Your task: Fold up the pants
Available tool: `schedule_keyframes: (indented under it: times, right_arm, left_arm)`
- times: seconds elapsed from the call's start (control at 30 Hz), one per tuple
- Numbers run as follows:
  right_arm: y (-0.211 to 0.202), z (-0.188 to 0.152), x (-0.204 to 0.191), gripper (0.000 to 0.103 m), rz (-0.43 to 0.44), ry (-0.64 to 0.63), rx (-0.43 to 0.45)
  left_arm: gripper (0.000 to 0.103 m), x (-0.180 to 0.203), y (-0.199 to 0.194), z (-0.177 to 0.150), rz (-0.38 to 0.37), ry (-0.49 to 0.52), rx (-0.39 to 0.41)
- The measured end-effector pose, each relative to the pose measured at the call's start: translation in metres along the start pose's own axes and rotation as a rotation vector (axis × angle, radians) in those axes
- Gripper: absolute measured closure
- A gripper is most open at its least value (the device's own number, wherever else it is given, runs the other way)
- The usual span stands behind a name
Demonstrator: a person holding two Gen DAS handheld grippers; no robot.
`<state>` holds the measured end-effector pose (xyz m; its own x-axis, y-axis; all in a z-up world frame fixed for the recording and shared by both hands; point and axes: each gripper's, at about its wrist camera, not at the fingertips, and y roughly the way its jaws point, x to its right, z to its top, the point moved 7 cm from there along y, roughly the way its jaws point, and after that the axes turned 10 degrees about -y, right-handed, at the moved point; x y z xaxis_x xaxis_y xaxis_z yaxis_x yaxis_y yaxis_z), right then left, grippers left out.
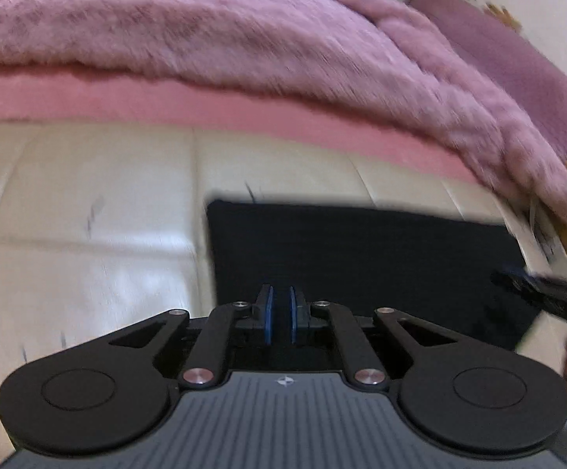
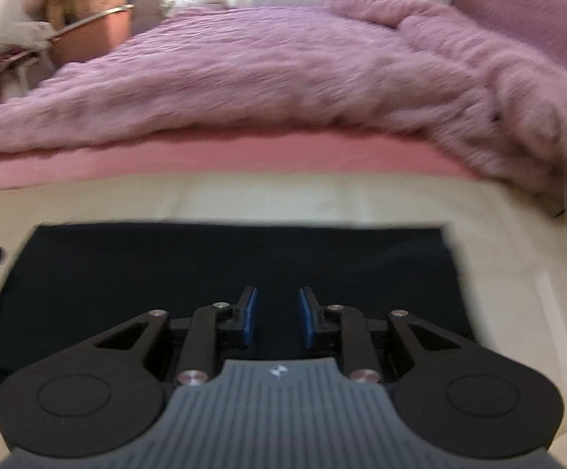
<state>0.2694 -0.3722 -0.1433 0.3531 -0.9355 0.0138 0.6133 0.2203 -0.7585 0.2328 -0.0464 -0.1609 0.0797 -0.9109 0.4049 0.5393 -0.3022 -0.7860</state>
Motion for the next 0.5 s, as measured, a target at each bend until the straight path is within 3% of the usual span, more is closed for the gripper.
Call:
schedule_keyframes:
  times: [0.17, 0.33, 0.5]
  right_arm:
    - [0.001, -0.023, -0.055, 0.085, 0.062, -0.024, -0.018]
    - [0.004, -0.039, -0.079, 0.085, 0.073, -0.083, -0.076]
    - [0.002, -0.050, -0.095, 0.082, 0.048, -0.138, -0.080]
  left_arm:
    - [0.095, -0.002, 0.000, -0.048, 0.074, 0.097, -0.101]
    - [0.095, -0.007, -0.006, -0.066, 0.149, 0.183, -0.090]
    - [0.093, -0.008, -0.015, -0.089, 0.198, 0.275, -0.085]
